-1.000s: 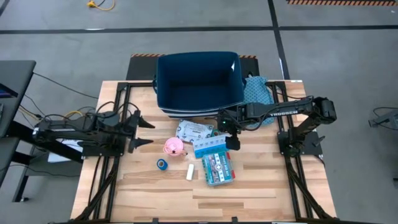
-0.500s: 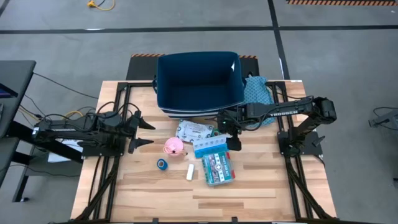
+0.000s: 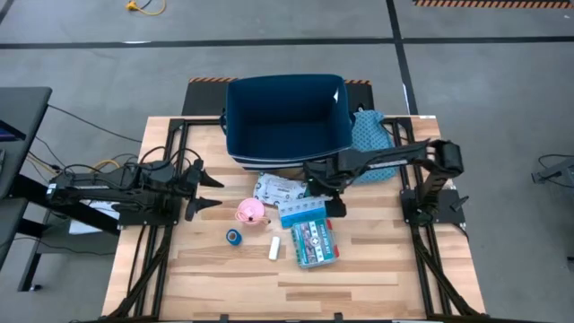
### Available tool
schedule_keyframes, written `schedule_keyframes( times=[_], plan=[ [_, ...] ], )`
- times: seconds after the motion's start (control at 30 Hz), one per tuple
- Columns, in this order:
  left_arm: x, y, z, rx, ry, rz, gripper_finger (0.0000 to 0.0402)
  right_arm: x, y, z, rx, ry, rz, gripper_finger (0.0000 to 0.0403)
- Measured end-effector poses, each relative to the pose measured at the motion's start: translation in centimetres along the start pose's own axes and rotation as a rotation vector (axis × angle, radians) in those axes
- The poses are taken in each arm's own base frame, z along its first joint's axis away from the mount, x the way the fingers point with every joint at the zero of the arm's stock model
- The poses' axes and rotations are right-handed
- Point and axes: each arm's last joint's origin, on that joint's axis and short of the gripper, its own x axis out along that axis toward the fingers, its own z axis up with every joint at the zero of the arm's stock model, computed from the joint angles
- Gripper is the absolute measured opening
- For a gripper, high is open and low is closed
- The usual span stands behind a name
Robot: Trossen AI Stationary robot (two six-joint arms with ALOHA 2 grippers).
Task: Pick & place medical supplies in basket/bin
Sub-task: Put the blue pill box into the blue bin
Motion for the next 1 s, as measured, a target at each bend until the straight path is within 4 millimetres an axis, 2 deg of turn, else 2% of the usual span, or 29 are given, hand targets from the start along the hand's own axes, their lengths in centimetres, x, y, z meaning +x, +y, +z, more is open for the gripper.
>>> schedule_keyframes(
  times=[0.2, 0.87, 1.0],
  plan=[
    [0.0, 0.0, 0.0, -0.006, 0.0, 0.0, 0.0263, 0.2, -0.7, 1.7, -0.041, 0.01, 0.004, 0.026],
    [0.0, 0.0, 0.0, 0.003, 0.002, 0.002, 0.0263, 0.1, -0.6, 1.8, -0.125, -0.017, 0.071, 0.026],
    [0.0, 0.0, -0.1, 0.003, 0.006, 0.003, 0.0263, 1.5, -0.8, 1.8, -0.114, 0.044, 0.092, 0.026]
  ],
)
